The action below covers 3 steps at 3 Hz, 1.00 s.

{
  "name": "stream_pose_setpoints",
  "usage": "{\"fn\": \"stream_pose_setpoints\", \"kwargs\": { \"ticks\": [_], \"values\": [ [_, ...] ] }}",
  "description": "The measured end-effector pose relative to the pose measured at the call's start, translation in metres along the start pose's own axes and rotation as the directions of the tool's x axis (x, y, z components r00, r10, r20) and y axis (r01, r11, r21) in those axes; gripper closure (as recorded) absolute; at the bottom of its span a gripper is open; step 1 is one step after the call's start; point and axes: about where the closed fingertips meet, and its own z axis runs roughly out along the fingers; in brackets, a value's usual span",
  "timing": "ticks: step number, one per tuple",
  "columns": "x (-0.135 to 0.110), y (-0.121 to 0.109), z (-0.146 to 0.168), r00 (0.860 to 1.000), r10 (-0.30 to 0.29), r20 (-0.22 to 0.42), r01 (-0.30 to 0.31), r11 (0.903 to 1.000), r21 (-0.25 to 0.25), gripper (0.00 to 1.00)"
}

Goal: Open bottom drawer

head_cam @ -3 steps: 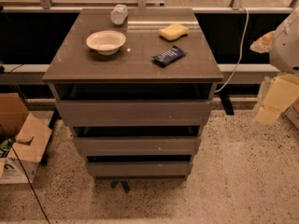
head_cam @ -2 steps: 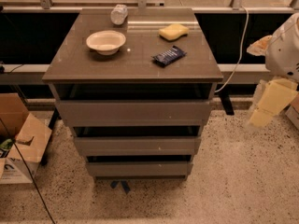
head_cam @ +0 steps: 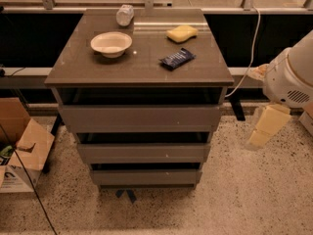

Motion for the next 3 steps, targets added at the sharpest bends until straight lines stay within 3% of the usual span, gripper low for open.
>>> {"fn": "stream_pose_setpoints", "kwargs": {
  "ticks": [1, 3],
  "values": [
    [-0.004, 0.001, 0.006, 1.0, -0.009, -0.028, 0.009, 0.9999, 0.007, 0.0],
    [0.002, 0.009, 0.065, 0.995, -0.044, -0.091, 0.043, 0.9991, -0.003, 0.0]
  ]
}}
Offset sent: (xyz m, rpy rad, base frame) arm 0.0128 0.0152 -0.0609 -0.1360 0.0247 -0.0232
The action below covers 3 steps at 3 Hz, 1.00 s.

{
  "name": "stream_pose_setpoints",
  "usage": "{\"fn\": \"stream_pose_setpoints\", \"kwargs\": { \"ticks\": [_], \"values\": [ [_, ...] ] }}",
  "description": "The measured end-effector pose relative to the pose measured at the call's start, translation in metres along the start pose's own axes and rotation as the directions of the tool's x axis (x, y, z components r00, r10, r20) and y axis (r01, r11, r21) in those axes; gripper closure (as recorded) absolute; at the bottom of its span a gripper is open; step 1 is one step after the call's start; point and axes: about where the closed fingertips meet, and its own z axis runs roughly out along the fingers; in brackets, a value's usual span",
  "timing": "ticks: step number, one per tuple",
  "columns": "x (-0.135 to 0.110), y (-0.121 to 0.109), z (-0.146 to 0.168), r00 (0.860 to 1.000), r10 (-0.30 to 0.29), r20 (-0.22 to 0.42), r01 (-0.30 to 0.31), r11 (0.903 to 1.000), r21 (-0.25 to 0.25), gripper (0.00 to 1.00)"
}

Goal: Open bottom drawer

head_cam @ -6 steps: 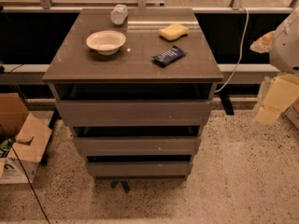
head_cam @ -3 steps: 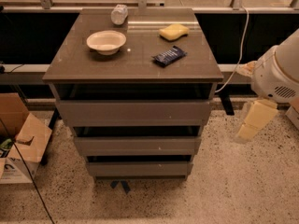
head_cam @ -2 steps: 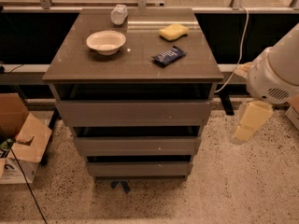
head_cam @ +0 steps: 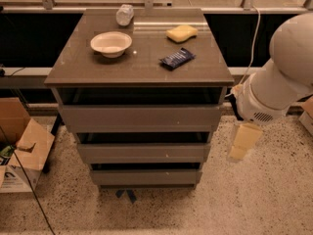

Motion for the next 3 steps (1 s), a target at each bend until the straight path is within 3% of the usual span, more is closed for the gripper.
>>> {"fn": "stream_pose_setpoints", "kwargs": {
  "ticks": [1, 2, 3],
  "values": [
    [-0.001, 0.001, 0.053, 1.0, -0.017, 0.0, 0.017, 0.9998, 0.003, 0.0],
    [-0.001, -0.001, 0.083, 1.0, -0.012, 0.002, 0.012, 0.9999, 0.01, 0.0],
    [-0.001, -0.007, 0.113, 0.997, -0.011, -0.072, 0.01, 0.9997, -0.024, 0.0]
  ]
}}
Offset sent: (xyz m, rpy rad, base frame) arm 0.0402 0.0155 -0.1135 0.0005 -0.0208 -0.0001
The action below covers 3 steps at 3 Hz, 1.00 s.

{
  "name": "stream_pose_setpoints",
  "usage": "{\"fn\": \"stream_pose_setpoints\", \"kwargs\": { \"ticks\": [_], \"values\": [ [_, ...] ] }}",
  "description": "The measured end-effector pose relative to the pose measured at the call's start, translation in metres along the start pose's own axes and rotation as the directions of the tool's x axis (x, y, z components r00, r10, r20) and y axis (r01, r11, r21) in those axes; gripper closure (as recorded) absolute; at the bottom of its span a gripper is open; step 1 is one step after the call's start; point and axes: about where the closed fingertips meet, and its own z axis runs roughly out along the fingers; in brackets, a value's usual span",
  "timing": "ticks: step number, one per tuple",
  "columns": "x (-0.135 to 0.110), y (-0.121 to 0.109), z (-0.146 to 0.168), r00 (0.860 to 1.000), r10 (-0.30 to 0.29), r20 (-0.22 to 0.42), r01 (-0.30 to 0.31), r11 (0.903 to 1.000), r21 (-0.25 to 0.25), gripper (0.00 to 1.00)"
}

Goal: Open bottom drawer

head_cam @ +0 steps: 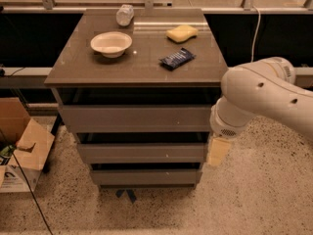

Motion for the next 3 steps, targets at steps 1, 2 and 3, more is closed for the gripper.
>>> {"fn": "stream_pose_setpoints", "kwargs": {
  "ticks": [1, 2, 3],
  "values": [
    [-0.003, 0.0, 0.005, 1.0, -0.004, -0.017, 0.004, 1.0, -0.003, 0.0],
    [-0.002, 0.005, 0.029, 0.999, 0.011, -0.039, -0.011, 0.9999, -0.006, 0.0],
    [0.001, 0.012, 0.059, 0.999, 0.045, 0.0, -0.045, 0.999, -0.006, 0.0]
  ]
}}
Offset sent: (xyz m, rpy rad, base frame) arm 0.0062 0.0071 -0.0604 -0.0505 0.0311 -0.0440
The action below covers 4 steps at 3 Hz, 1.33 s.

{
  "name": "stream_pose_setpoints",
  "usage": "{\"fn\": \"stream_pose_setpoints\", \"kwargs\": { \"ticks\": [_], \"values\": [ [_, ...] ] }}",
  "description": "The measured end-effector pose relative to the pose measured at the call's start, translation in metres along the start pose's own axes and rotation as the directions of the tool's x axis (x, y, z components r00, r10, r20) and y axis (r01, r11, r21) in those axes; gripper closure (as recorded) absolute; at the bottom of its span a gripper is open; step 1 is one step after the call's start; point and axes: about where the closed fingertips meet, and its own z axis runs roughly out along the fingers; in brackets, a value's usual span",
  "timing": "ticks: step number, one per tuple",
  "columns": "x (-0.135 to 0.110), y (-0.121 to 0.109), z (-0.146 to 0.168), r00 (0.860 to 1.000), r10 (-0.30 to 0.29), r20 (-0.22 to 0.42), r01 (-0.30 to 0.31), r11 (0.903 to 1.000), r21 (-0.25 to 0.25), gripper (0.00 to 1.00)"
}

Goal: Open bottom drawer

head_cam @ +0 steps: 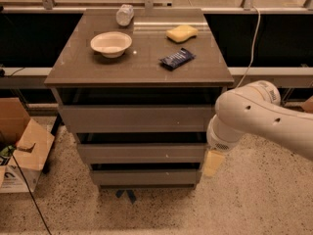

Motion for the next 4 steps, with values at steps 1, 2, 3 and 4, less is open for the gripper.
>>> {"fn": "stream_pose_setpoints", "kwargs": {
  "ticks": [1, 2, 3, 4],
  "values": [
    [-0.002, 0.001, 0.026, 0.999, 0.02, 0.049, -0.02, 0.9998, -0.002, 0.0],
    [-0.002, 0.005, 0.047, 0.994, 0.04, 0.103, -0.039, 0.9991, -0.016, 0.0],
    [-0.001, 0.006, 0.066, 0.989, 0.057, 0.14, -0.053, 0.9981, -0.031, 0.0],
    [-0.001, 0.006, 0.067, 0.988, 0.057, 0.14, -0.053, 0.9981, -0.032, 0.0]
  ]
}}
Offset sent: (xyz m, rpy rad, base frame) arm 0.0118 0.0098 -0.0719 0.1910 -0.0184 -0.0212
